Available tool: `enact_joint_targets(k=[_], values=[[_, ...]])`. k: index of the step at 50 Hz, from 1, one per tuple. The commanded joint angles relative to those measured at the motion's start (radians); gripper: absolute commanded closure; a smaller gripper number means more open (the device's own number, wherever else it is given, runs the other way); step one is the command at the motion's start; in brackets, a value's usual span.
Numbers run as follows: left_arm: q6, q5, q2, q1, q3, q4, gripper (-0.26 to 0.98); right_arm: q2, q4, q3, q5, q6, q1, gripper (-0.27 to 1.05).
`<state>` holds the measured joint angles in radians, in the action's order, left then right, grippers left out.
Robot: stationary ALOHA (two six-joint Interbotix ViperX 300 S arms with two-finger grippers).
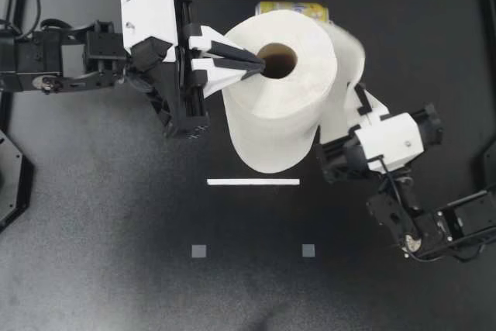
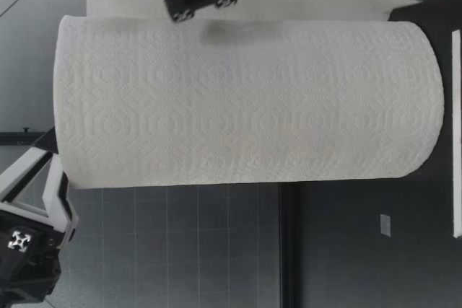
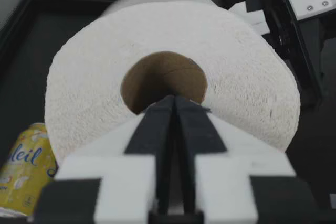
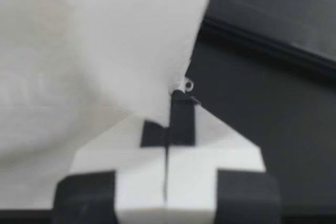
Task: Pick up a piece of paper towel and place it on the spilled liquid.
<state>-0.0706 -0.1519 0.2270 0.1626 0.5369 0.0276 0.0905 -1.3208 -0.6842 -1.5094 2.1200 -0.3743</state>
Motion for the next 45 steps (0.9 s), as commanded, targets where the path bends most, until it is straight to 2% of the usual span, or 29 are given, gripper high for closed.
enact_joint_targets(k=[1,23,32,45], values=[[0.009,-0.055,-0.043,-0.002,0.015,0.003,0.58,-0.037,0.026,-0.005,-0.002,0.023,-0.011,0.93],[0.067,-0.089,-0.071,0.017,0.054,0.005,0.58,-0.041,0.196,-0.143,0.04,0.12,-0.023,0.93],[0.083,-0.11,-0.1,0.02,0.06,0.008,0.58,-0.034,0.232,-0.183,0.078,0.175,-0.035,0.93],[0.084,-0.106,-0.097,0.02,0.06,0.006,0.58,-0.041,0.396,-0.255,0.054,0.135,-0.083,0.93]])
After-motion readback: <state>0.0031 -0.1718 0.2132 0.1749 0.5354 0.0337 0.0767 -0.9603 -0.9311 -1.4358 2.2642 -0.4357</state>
